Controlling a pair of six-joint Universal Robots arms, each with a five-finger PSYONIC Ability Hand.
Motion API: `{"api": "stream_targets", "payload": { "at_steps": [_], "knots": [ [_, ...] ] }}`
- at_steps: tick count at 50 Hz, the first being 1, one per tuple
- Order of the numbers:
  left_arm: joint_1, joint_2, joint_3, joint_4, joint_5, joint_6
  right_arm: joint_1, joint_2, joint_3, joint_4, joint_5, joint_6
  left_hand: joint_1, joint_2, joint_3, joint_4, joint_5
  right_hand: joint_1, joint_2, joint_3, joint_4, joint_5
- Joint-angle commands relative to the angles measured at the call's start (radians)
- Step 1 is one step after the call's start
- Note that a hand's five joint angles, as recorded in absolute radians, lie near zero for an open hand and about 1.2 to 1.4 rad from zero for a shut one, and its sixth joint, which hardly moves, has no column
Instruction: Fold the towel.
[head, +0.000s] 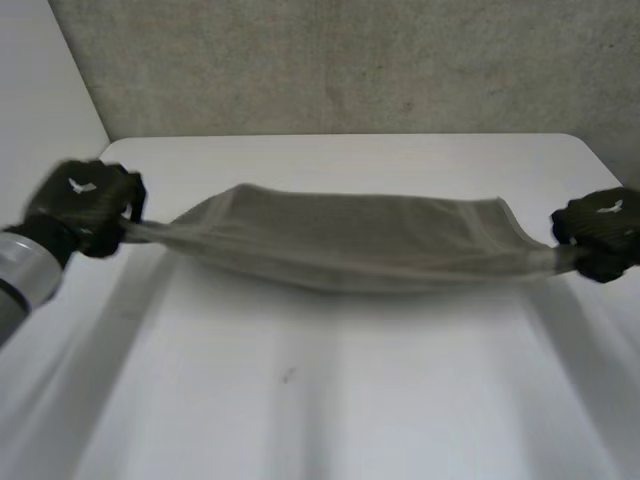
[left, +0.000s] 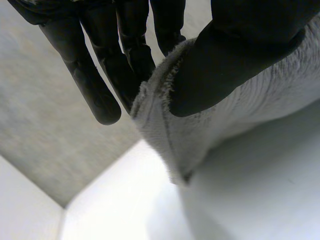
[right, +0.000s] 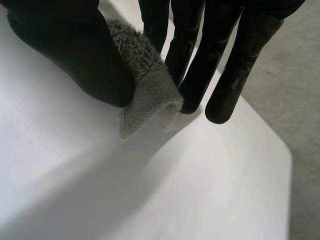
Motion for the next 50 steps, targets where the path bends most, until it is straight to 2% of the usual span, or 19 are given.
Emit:
{"api": "stream_targets", "payload": {
  "at_steps": [1,11,18,19,21,23,26,28,33,34,36,37,38,39,40,41,43,48,50],
  "knots": [
    [0.036,0.18,0.016,-0.081,0.004,-0.002,-0.054,-0.18,-0.065,0.201,-0.011,-0.049,0.207,0.178,0.18,0.179,0.186,0.441,0.224,0.217,0.202,0.258],
    [0.019,0.152,0.0,-0.176,0.007,-0.009,-0.054,-0.173,-0.039,0.281,-0.005,-0.123,0.207,0.178,0.18,0.179,0.186,0.441,0.224,0.217,0.202,0.258],
    [0.015,-0.124,0.074,-0.185,0.004,0.01,0.0,0.05,-0.1,0.28,0.036,-0.135,0.207,0.178,0.18,0.179,0.186,0.441,0.224,0.217,0.202,0.258],
    [0.015,-0.124,0.075,-0.185,0.004,0.01,0.029,0.105,-0.133,0.28,0.065,-0.135,0.207,0.178,0.18,0.179,0.186,0.441,0.224,0.217,0.202,0.258],
    [0.009,-0.26,0.152,-0.192,-0.002,0.037,0.063,0.154,-0.17,0.28,0.104,-0.134,0.207,0.178,0.18,0.179,0.186,0.441,0.224,0.217,0.202,0.258],
    [-0.005,-0.323,0.208,-0.193,-0.005,0.056,0.138,0.255,-0.28,0.277,0.203,-0.131,0.207,0.178,0.18,0.179,0.186,0.441,0.224,0.217,0.202,0.258],
    [-0.046,-0.427,0.333,-0.213,-0.019,0.095,0.176,0.305,-0.348,0.275,0.246,-0.128,0.207,0.178,0.18,0.179,0.186,0.441,0.224,0.217,0.202,0.258],
    [-0.057,-0.468,0.408,-0.23,-0.035,0.111,0.227,0.367,-0.499,0.245,0.306,-0.116,0.207,0.178,0.18,0.179,0.186,0.441,0.224,0.217,0.202,0.258],
    [-0.076,-0.509,0.619,-0.236,-0.059,0.123,0.25,0.385,-0.71,0.066,0.334,0.005,0.207,0.178,0.18,0.179,0.186,0.441,0.224,0.217,0.202,0.258],
    [-0.079,-0.508,0.683,-0.204,-0.059,0.116,0.25,0.384,-0.71,0.065,0.334,0.006,0.207,0.178,0.18,0.179,0.186,0.441,0.224,0.217,0.202,0.258],
    [-0.086,-0.506,0.739,-0.133,-0.059,0.103,0.259,0.345,-0.765,-0.139,0.337,0.119,0.207,0.178,0.18,0.179,0.186,0.441,0.224,0.217,0.202,0.258],
    [-0.099,-0.503,0.766,-0.022,-0.061,0.078,0.259,0.345,-0.766,-0.14,0.337,0.119,0.207,0.178,0.18,0.179,0.186,0.441,0.224,0.217,0.202,0.258],
    [-0.099,-0.503,0.766,-0.021,-0.061,0.077,0.268,0.302,-0.749,-0.262,0.337,0.163,0.207,0.178,0.18,0.179,0.186,0.441,0.224,0.217,0.202,0.258],
    [-0.111,-0.492,0.765,0.112,-0.067,0.035,0.276,0.255,-0.711,-0.388,0.341,0.199,0.207,0.178,0.18,0.179,0.186,0.441,0.224,0.217,0.202,0.258],
    [-0.119,-0.462,0.751,0.25,-0.073,-0.026,0.276,0.254,-0.71,-0.389,0.341,0.199,0.207,0.178,0.18,0.179,0.186,0.441,0.224,0.217,0.202,0.258],
    [-0.119,-0.462,0.751,0.252,-0.073,-0.027,0.276,0.213,-0.66,-0.494,0.344,0.219,0.207,0.178,0.18,0.179,0.186,0.441,0.224,0.217,0.202,0.258],
    [-0.105,-0.373,0.69,0.462,-0.097,-0.175,0.276,0.179,-0.608,-0.562,0.344,0.219,0.207,0.178,0.18,0.179,0.186,0.441,0.224,0.217,0.202,0.258],
    [-0.068,-0.33,0.61,0.477,-0.114,-0.306,0.273,0.154,-0.519,-0.524,0.334,0.213,0.207,0.178,0.18,0.179,0.186,0.441,0.224,0.217,0.202,0.258],
    [-0.065,-0.334,0.581,0.451,-0.113,-0.32,0.275,0.17,-0.48,-0.431,0.315,0.21,0.207,0.178,0.18,0.179,0.186,0.441,0.224,0.217,0.202,0.258]
  ]
}}
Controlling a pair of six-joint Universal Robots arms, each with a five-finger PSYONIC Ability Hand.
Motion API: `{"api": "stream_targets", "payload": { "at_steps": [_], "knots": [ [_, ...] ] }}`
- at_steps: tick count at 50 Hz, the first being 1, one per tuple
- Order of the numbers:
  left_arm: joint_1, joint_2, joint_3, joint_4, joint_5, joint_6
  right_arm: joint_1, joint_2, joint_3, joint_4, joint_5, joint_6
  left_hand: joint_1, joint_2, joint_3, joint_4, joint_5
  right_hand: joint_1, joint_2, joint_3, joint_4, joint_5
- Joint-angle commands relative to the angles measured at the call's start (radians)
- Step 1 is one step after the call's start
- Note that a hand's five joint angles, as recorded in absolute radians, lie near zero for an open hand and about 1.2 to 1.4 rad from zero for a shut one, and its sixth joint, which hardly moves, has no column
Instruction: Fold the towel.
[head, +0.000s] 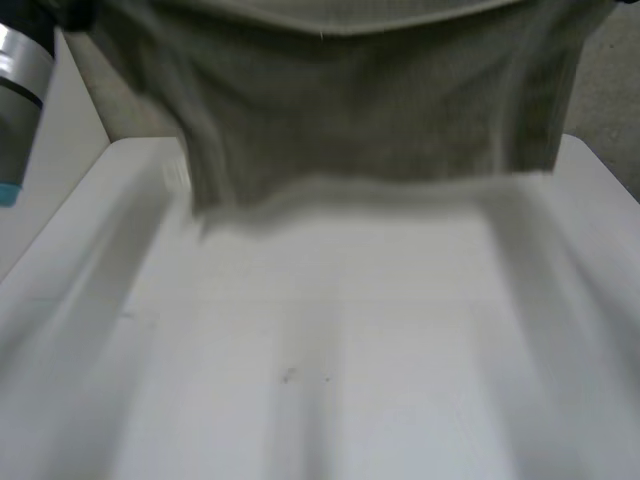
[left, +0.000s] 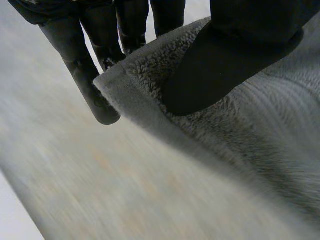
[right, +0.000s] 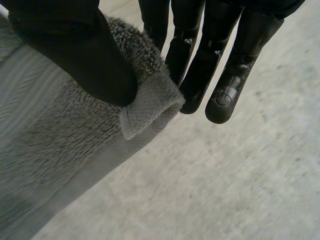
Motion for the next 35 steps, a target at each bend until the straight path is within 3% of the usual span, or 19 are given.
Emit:
{"api": "stream_targets", "payload": {
  "at_steps": [1,5,15,23,25,31,33,35],
  "knots": [
    [0.04,0.053,-0.16,0.034,-0.015,-0.174,-0.002,-0.024,0.147,0.088,-0.029,-0.008,0.206,0.178,0.18,0.179,0.186,0.441,0.221,0.211,0.202,0.248],
    [0.035,0.034,-0.224,-0.015,-0.015,-0.171,-0.004,0.025,0.213,0.205,-0.063,-0.042,0.206,0.178,0.18,0.179,0.186,0.441,0.221,0.211,0.202,0.248],
    [0.042,-0.043,-0.496,-0.076,0.034,-0.142,-0.01,0.079,0.435,0.295,-0.089,-0.183,0.206,0.178,0.18,0.179,0.186,0.441,0.221,0.211,0.202,0.248],
    [0.108,0.069,-0.74,-0.217,0.063,0.105,-0.027,0.035,0.608,0.498,-0.103,-0.353,0.206,0.178,0.18,0.179,0.186,0.441,0.221,0.211,0.202,0.248],
    [0.149,0.187,-0.822,-0.317,0.101,0.203,-0.054,0.007,0.649,0.557,-0.106,-0.387,0.206,0.178,0.18,0.179,0.186,0.441,0.221,0.211,0.202,0.248],
    [0.196,0.361,-0.901,-0.535,0.189,0.26,-0.175,-0.175,0.794,0.776,-0.147,-0.54,0.206,0.178,0.18,0.179,0.186,0.441,0.221,0.211,0.202,0.248],
    [0.229,0.456,-0.908,-0.701,0.224,0.295,-0.199,-0.208,0.819,0.819,-0.163,-0.586,0.206,0.178,0.18,0.179,0.186,0.441,0.221,0.211,0.202,0.248],
    [0.25,0.482,-0.907,-0.768,0.236,0.324,-0.222,-0.231,0.83,0.861,-0.18,-0.628,0.206,0.178,0.18,0.179,0.186,0.441,0.221,0.211,0.202,0.248]
  ]
}}
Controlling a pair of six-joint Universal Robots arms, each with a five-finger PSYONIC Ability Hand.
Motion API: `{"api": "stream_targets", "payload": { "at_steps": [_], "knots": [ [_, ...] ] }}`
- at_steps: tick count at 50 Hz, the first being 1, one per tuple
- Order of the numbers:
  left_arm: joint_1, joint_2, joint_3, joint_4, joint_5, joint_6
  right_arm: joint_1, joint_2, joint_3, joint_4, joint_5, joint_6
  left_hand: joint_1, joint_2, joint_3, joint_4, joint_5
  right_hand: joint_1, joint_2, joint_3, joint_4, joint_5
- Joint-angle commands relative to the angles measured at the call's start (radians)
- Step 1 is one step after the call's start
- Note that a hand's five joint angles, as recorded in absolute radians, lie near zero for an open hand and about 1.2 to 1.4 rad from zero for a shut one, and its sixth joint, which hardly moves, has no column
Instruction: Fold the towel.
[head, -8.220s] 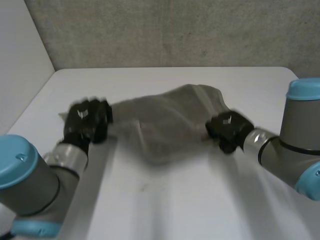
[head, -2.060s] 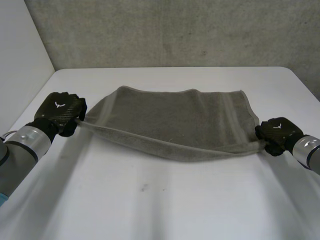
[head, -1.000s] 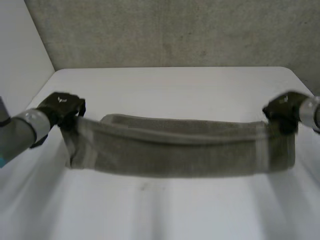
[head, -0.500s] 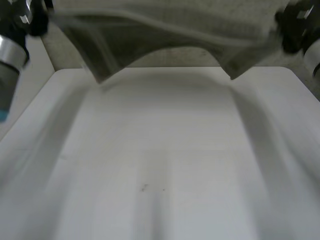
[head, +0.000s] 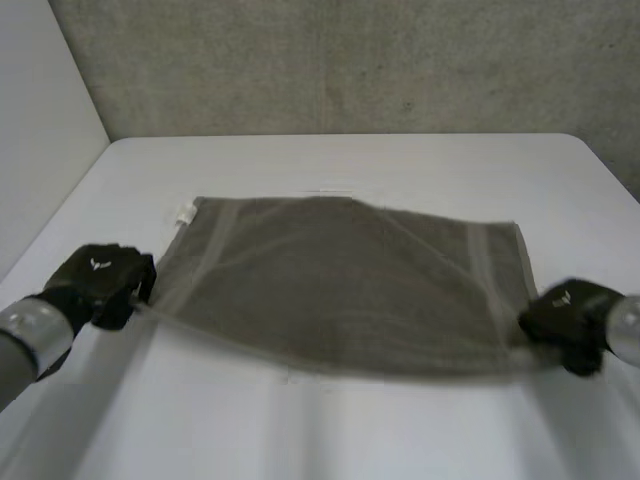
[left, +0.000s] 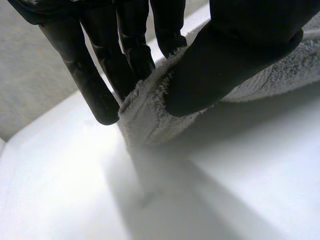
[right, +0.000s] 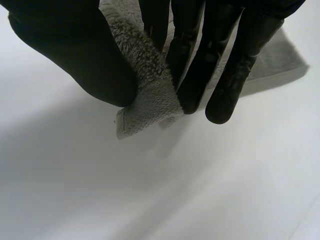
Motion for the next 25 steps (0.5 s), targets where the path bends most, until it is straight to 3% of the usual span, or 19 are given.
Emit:
{"api": "stream_targets", "payload": {
  "at_steps": [1,7,11,16,25],
  "knots": [
    [0.095,0.222,-0.034,-0.379,0.099,0.125,-0.119,-0.147,0.092,0.209,-0.068,-0.183,0.206,0.178,0.18,0.179,0.186,0.441,0.221,0.206,0.202,0.245],
    [0.122,0.212,0.007,-0.399,0.115,0.202,-0.15,-0.14,0.015,0.217,-0.135,-0.173,0.206,0.178,0.18,0.179,0.186,0.441,0.221,0.206,0.202,0.245],
    [0.1,0.085,0.107,-0.33,0.116,0.194,-0.144,-0.078,-0.049,0.176,-0.144,-0.088,0.206,0.178,0.18,0.179,0.186,0.441,0.221,0.206,0.202,0.245],
    [0.027,-0.087,0.249,-0.261,0.109,0.162,-0.078,0.115,-0.249,0.127,-0.089,0.067,0.206,0.178,0.18,0.179,0.186,0.441,0.221,0.206,0.202,0.245],
    [-0.078,-0.395,0.584,-0.166,0.043,0.047,0.006,0.287,-0.44,0.102,0.006,0.185,0.206,0.178,0.18,0.179,0.186,0.441,0.221,0.206,0.202,0.245]
  ]
}}
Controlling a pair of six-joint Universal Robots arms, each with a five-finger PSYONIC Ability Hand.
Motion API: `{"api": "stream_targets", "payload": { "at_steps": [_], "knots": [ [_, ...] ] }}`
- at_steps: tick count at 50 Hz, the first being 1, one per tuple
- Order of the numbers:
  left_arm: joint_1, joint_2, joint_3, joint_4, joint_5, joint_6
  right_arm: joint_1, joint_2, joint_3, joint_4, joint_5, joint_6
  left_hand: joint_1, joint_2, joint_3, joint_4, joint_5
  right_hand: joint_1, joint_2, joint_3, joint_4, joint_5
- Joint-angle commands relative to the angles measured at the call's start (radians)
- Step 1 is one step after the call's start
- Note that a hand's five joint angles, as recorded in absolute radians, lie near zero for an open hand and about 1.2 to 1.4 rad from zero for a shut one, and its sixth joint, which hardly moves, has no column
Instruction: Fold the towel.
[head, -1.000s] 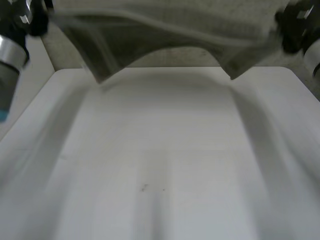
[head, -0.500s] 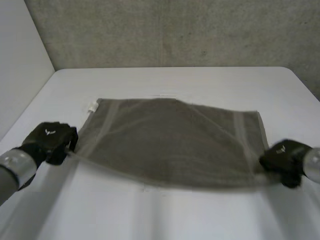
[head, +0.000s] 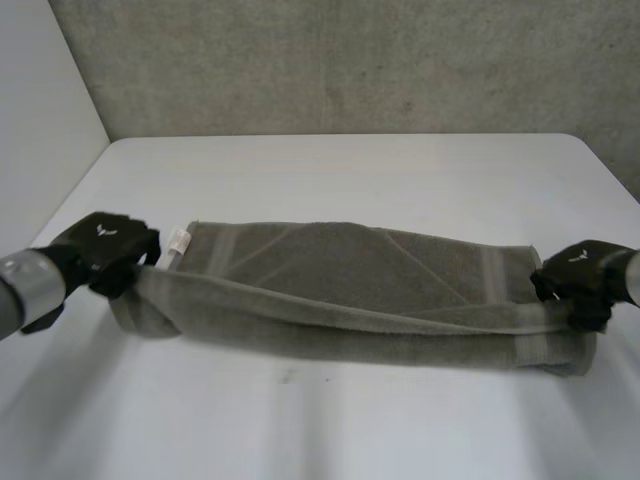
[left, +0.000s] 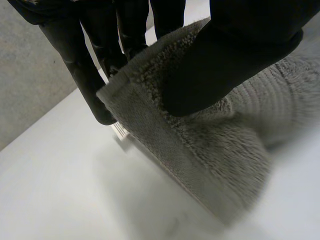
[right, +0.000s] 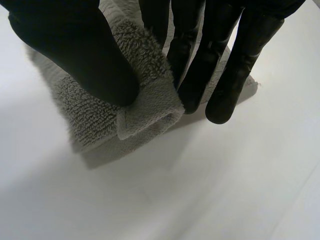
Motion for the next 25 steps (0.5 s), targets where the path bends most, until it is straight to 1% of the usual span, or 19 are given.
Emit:
{"api": "stream_targets", "payload": {
  "at_steps": [1,3,4,5,6,7,8,9,10,11,12,13,15,18,25],
  "knots": [
    [-0.082,-0.225,0.25,0.073,-0.059,-0.086,0.065,0.16,-0.174,-0.042,0.08,0.119,0.206,0.178,0.18,0.179,0.186,0.441,0.221,0.206,0.202,0.243],
    [-0.115,-0.315,0.353,0.119,-0.105,-0.12,0.073,0.186,-0.2,-0.071,0.084,0.145,0.206,0.178,0.18,0.179,0.186,0.441,0.221,0.206,0.202,0.243],
    [-0.116,-0.315,0.353,0.119,-0.105,-0.12,0.079,0.208,-0.22,-0.102,0.09,0.168,0.206,0.178,0.18,0.179,0.186,0.441,0.221,0.206,0.202,0.243],
    [-0.129,-0.355,0.396,0.148,-0.123,-0.133,0.079,0.208,-0.22,-0.102,0.09,0.168,0.206,0.178,0.18,0.179,0.186,0.441,0.221,0.206,0.202,0.243],
    [-0.129,-0.355,0.396,0.148,-0.123,-0.134,0.083,0.228,-0.238,-0.131,0.101,0.186,0.206,0.178,0.18,0.179,0.186,0.441,0.221,0.206,0.202,0.243],
    [-0.143,-0.391,0.433,0.183,-0.134,-0.141,0.088,0.246,-0.255,-0.16,0.119,0.2,0.206,0.178,0.18,0.179,0.186,0.441,0.221,0.206,0.202,0.243],
    [-0.152,-0.427,0.462,0.217,-0.143,-0.143,0.088,0.246,-0.255,-0.16,0.12,0.2,0.206,0.178,0.18,0.179,0.186,0.441,0.221,0.206,0.202,0.243],
    [-0.152,-0.427,0.462,0.217,-0.143,-0.143,0.093,0.263,-0.269,-0.188,0.141,0.212,0.206,0.178,0.18,0.179,0.186,0.441,0.221,0.206,0.202,0.243],
    [-0.162,-0.459,0.489,0.246,-0.145,-0.143,0.093,0.263,-0.269,-0.188,0.141,0.213,0.206,0.178,0.18,0.179,0.186,0.441,0.221,0.206,0.202,0.243],
    [-0.169,-0.49,0.517,0.268,-0.15,-0.143,0.1,0.278,-0.28,-0.215,0.164,0.219,0.206,0.178,0.18,0.179,0.186,0.441,0.221,0.206,0.202,0.243],
    [-0.169,-0.49,0.517,0.268,-0.15,-0.143,0.111,0.292,-0.287,-0.241,0.185,0.225,0.206,0.178,0.18,0.179,0.186,0.441,0.221,0.206,0.202,0.243],
    [-0.177,-0.516,0.543,0.281,-0.15,-0.143,0.111,0.292,-0.288,-0.242,0.186,0.225,0.206,0.178,0.18,0.179,0.186,0.441,0.221,0.206,0.202,0.243],
    [-0.183,-0.54,0.568,0.291,-0.15,-0.143,0.126,0.31,-0.3,-0.292,0.227,0.226,0.206,0.178,0.18,0.179,0.186,0.441,0.221,0.206,0.202,0.243],
    [-0.188,-0.585,0.617,0.295,-0.151,-0.143,0.132,0.32,-0.301,-0.329,0.251,0.228,0.206,0.178,0.18,0.179,0.186,0.441,0.221,0.206,0.202,0.243],
    [-0.191,-0.64,0.671,0.3,-0.142,-0.141,0.139,0.324,-0.306,-0.389,0.261,0.246,0.206,0.178,0.18,0.179,0.186,0.441,0.221,0.206,0.202,0.243]
  ]
}}
